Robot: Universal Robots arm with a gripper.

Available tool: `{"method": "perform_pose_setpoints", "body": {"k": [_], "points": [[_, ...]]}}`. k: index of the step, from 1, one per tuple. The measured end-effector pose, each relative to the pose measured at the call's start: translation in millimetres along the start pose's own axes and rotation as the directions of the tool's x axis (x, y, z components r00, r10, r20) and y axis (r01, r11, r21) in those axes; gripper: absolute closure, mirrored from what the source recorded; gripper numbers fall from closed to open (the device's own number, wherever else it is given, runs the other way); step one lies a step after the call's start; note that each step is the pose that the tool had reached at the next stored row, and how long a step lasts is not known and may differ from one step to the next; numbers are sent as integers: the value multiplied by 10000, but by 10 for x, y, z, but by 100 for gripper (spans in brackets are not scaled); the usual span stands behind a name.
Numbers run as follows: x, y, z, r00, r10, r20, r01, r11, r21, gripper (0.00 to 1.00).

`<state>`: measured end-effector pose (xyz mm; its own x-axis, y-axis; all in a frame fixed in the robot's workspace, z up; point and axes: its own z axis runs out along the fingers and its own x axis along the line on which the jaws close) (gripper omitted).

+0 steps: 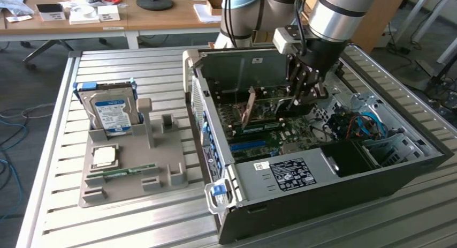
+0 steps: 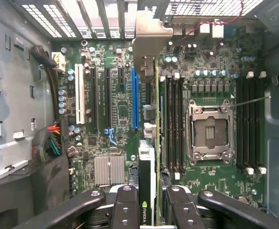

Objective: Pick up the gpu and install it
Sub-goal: 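Insert the gpu into the slot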

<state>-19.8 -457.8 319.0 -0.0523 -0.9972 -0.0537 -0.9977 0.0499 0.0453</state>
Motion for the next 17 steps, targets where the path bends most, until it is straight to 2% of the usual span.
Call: {"method": "perform_pose_setpoints", "body": {"k": [8,17], "points": [[47,42,61,10000,0,1,0,10000,0,73],[57,113,179,10000,0,-1,0,10000,0,73]]}}
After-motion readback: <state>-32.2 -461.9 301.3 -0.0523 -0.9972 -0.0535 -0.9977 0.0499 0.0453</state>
